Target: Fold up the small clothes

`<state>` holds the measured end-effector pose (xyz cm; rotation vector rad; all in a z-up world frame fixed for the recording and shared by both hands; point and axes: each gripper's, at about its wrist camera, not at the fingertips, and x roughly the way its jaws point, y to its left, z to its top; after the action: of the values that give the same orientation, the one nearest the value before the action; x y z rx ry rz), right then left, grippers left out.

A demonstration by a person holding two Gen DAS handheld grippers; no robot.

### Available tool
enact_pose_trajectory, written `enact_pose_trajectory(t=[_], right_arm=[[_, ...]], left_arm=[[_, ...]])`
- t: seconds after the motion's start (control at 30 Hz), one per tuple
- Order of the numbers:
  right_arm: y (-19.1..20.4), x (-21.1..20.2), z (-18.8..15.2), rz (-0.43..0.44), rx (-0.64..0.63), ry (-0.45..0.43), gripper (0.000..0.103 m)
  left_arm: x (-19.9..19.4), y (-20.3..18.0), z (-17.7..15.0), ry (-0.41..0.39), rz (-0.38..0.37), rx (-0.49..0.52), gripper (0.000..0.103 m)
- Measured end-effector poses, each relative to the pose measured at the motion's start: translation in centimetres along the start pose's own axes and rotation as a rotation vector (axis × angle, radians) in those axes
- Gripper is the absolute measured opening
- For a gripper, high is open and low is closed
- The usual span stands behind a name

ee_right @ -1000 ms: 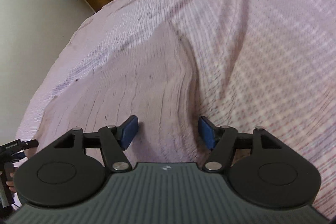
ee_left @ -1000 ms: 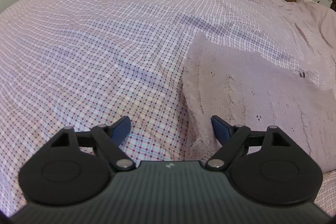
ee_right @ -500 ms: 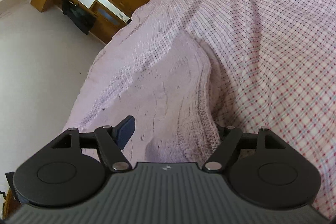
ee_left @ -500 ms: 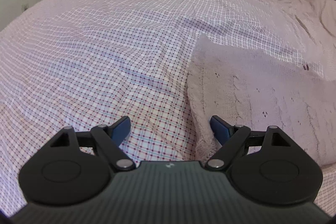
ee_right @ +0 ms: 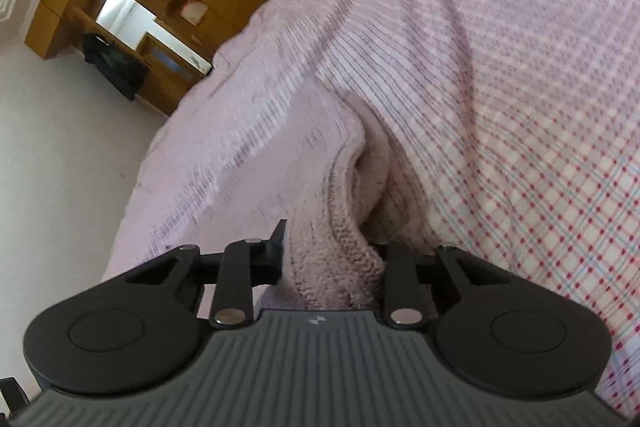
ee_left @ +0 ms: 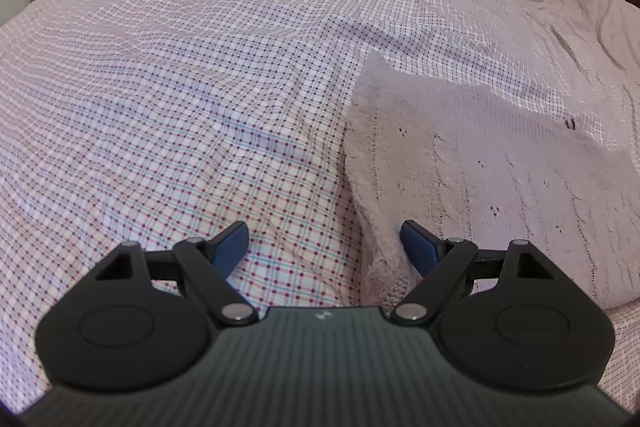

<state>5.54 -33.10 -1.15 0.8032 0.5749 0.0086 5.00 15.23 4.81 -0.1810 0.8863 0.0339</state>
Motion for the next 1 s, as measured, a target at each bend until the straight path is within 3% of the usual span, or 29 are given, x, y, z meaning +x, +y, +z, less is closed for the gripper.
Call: enact_pose_trajectory(t=[0.33, 0.73, 1.0], right_arm=[[7.2, -0.4, -0.1, 0.087, -0.175, -0.046, 0.028], [15.1, 0.1, -1.5, 0.187, -0.306, -0.035, 0.026], [21.5, 1.6, -4.3, 0.322, -0.338, 0.013, 0.026]], left_arm=[[-0.3, -0.3, 0.0, 0.001, 0.009, 0.026, 0.084], [-0.3, -0.2, 0.2, -0.001, -0.007, 0.016, 0.084], [-0.6, 0.6, 0.6, -0.012, -0.005, -0.027, 0.084]])
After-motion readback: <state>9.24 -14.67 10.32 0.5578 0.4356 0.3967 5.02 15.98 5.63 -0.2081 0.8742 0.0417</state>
